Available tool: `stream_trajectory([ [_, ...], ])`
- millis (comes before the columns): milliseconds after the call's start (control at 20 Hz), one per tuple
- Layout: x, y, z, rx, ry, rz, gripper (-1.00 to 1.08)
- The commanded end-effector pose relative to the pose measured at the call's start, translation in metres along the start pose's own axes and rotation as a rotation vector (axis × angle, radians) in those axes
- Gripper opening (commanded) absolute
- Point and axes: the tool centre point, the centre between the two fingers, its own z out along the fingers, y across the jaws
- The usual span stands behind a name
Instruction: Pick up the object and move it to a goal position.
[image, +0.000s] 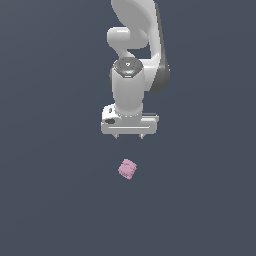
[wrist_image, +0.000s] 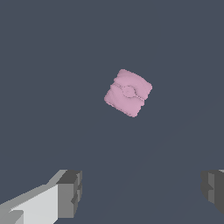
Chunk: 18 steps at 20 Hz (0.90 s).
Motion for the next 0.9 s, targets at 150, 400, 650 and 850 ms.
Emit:
stream_trajectory([
  [150,0.001,-0.005,-0.001,0.002,0.003,-0.012,1.0],
  [400,0.003,-0.029,-0.007,0.012,0.017,-0.064,1.0],
  [650,0.003,-0.031,-0.008,0.013,0.019,-0.07,1.0],
  [850,0.004,-0.031,-0.007,0.013,0.018,-0.065,1.0],
])
